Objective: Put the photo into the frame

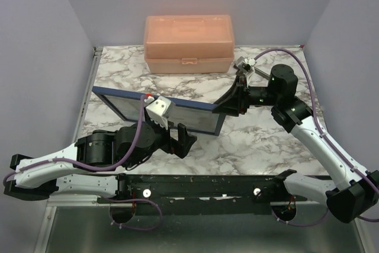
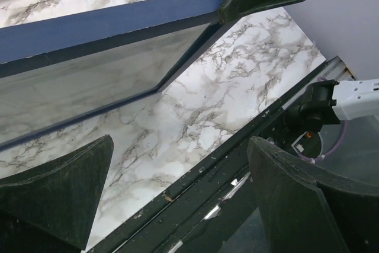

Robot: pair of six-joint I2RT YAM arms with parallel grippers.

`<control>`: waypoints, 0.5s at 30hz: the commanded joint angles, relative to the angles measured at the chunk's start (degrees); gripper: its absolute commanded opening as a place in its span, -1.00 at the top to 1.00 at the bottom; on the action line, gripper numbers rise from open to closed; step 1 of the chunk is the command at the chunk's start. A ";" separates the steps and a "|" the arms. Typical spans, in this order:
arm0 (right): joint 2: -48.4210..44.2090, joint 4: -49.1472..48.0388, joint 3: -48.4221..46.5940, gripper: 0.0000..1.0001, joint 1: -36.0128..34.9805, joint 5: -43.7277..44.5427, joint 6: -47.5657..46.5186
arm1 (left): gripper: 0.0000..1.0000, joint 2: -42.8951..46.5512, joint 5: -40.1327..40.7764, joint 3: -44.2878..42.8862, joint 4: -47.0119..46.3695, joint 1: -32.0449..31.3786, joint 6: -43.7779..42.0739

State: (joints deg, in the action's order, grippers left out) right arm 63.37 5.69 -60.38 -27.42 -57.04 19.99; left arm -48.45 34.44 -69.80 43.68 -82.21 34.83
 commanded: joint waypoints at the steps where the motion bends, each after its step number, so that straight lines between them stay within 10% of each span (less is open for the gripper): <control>1: -0.01 -0.11 -1.77 0.99 0.86 -9.30 7.86 | -0.97 0.01 -3.39 0.47 -0.81 1.09 0.94; 15: 1.95 -3.27 -1.37 0.99 5.01 -11.85 13.06 | -0.97 -1.07 -3.55 1.25 0.36 2.54 1.46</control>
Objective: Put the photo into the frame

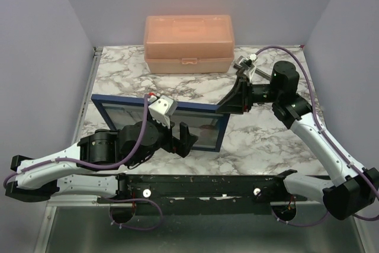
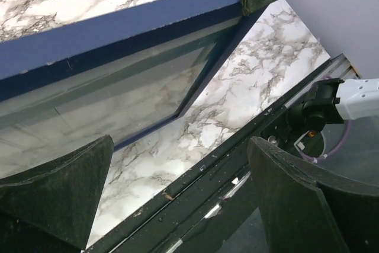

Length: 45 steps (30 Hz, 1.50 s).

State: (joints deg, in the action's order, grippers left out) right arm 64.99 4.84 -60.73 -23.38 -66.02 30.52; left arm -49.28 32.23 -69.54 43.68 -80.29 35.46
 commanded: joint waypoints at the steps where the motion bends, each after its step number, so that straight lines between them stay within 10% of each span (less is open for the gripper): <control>1: 0.56 -1.38 -0.77 0.99 1.40 -1.93 1.86 | -0.97 -0.34 -1.43 1.27 0.35 0.73 0.92; 8: 2.86 13.78 -1.84 0.99 2.19 20.96 -9.20 | -0.97 -0.86 -1.44 3.81 1.47 2.13 2.78; 21: 8.63 12.19 6.52 0.99 2.55 41.99 -16.06 | -0.97 -2.60 -6.96 14.38 -2.69 7.74 7.80; 33: 16.66 6.08 11.03 0.99 2.55 46.04 -15.89 | -0.97 -12.76 -10.86 18.96 -5.73 9.60 12.28; 37: 16.72 7.05 11.25 0.70 2.55 46.43 -13.48 | -0.97 -13.55 -12.41 21.53 -9.35 10.07 12.81; 45: 9.32 5.93 16.54 -0.61 2.57 51.73 -7.43 | -0.61 -19.32 -21.21 25.90 -19.79 11.70 10.10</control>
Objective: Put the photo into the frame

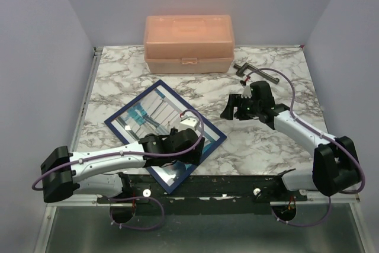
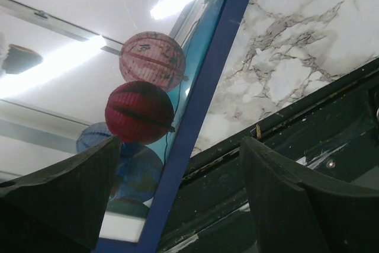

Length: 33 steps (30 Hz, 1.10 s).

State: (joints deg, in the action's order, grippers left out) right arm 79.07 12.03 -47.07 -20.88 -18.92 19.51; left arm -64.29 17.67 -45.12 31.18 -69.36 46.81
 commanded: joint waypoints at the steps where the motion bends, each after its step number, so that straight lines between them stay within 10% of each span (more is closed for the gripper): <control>1: -6.02 -1.51 4.03 -0.77 0.06 5.79 4.79 | -0.56 -5.60 -7.32 1.29 -7.72 0.72 -1.53; 3: -8.79 -1.99 6.08 -1.00 0.11 7.98 7.58 | -0.42 -9.14 -7.96 0.43 -7.83 0.77 -2.12; 33: -23.05 11.42 14.00 -1.00 0.19 12.72 19.19 | 0.98 -37.52 -5.18 -24.73 0.80 0.70 -4.72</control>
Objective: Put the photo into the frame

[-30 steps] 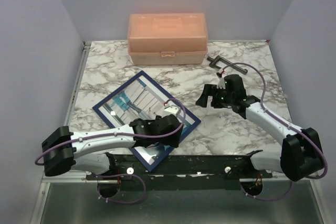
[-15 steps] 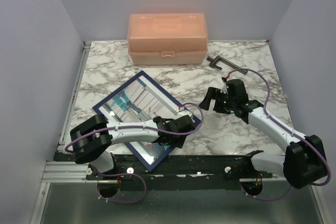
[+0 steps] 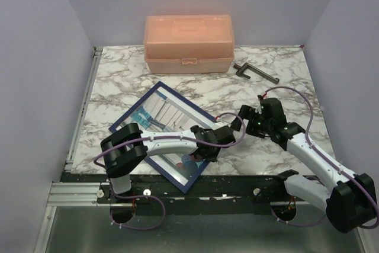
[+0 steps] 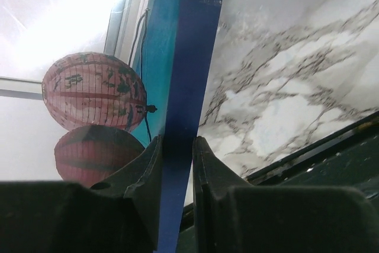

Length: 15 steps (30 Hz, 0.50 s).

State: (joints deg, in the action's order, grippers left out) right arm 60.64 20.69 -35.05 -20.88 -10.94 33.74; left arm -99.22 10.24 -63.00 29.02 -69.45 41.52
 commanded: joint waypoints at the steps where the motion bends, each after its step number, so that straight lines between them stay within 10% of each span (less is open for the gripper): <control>1: -5.38 3.16 2.30 -1.00 0.17 4.80 5.21 | 0.98 -3.61 1.96 -8.98 3.29 1.46 0.58; 10: -4.42 7.77 2.00 -1.00 0.14 4.25 7.55 | 0.79 -9.94 -6.80 -17.74 -1.89 8.23 1.40; 15: -1.69 7.48 1.84 -1.00 0.15 0.49 5.45 | -0.15 -7.09 -9.22 -13.40 -6.36 10.81 2.32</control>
State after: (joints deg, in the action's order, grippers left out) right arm 57.32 26.70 -33.56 -20.88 -8.23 40.03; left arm -109.10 5.37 -78.87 28.53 -60.20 42.72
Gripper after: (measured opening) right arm 0.998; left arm 0.362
